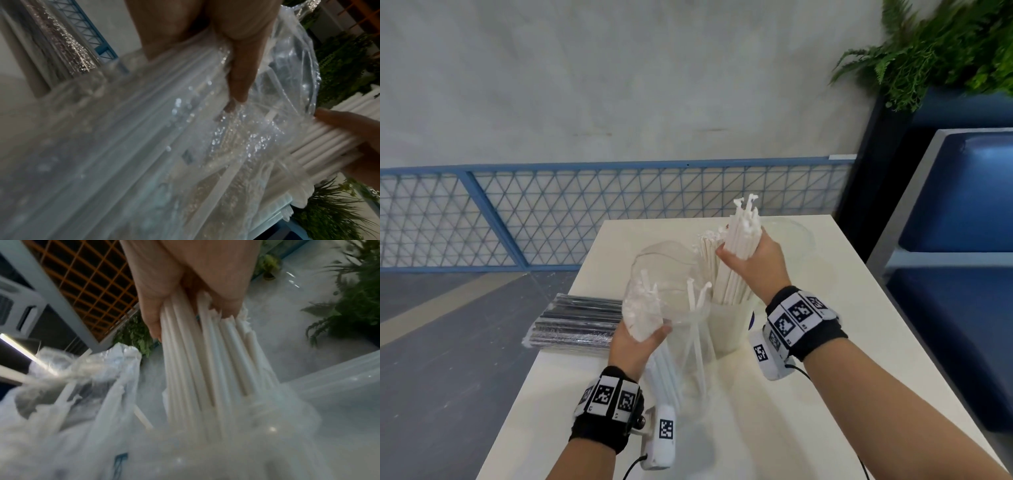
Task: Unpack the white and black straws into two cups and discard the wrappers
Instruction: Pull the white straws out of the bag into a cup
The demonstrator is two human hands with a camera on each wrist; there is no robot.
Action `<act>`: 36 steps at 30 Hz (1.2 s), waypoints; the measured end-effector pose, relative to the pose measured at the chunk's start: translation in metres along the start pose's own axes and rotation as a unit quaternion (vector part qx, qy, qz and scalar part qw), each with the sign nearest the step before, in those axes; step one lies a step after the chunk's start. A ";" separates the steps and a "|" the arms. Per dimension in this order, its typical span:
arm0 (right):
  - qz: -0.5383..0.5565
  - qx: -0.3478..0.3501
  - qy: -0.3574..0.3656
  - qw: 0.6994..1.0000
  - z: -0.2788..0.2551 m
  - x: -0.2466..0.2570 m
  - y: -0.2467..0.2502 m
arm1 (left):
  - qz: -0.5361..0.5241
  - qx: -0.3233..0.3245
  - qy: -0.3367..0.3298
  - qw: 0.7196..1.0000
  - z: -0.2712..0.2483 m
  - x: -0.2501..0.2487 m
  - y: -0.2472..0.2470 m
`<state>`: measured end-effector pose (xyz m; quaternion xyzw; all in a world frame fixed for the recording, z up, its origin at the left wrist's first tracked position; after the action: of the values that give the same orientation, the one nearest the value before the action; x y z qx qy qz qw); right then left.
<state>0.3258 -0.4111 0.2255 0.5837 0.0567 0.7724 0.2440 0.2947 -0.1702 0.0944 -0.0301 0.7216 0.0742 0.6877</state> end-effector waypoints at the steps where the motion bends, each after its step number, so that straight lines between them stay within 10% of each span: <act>1: 0.001 -0.014 0.005 1.000 -0.001 0.001 0.003 | -0.004 0.000 0.002 1.000 0.000 0.000 0.000; 9: -0.077 -0.054 0.249 0.964 -0.001 0.032 -0.007 | 0.017 0.003 0.000 1.000 0.000 0.000 0.001; 21: -0.249 -0.048 0.215 0.943 -0.004 0.010 -0.021 | -0.002 0.020 -0.010 1.000 0.003 0.005 -0.002; 26: -0.133 -0.128 0.363 0.913 -0.062 0.059 -0.011 | 0.006 0.029 -0.024 0.999 0.003 0.004 -0.001; 36: -0.102 0.149 0.117 0.977 -0.074 -0.015 -0.077 | -0.012 0.047 -0.016 0.999 -0.005 0.004 -0.004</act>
<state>0.2836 -0.3359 0.1604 0.5104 0.2585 0.7892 0.2233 0.2901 -0.1743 0.0906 -0.0053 0.7126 0.0326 0.7008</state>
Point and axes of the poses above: each hand's wrist, its own z-axis towards the middle knuckle, its own y-axis out of the back of the hand, x = y × z, the point moved 9 cm from there along z, towards the middle knuckle, and after that the axes turned 1 degree about y, right-handed, at the moved point
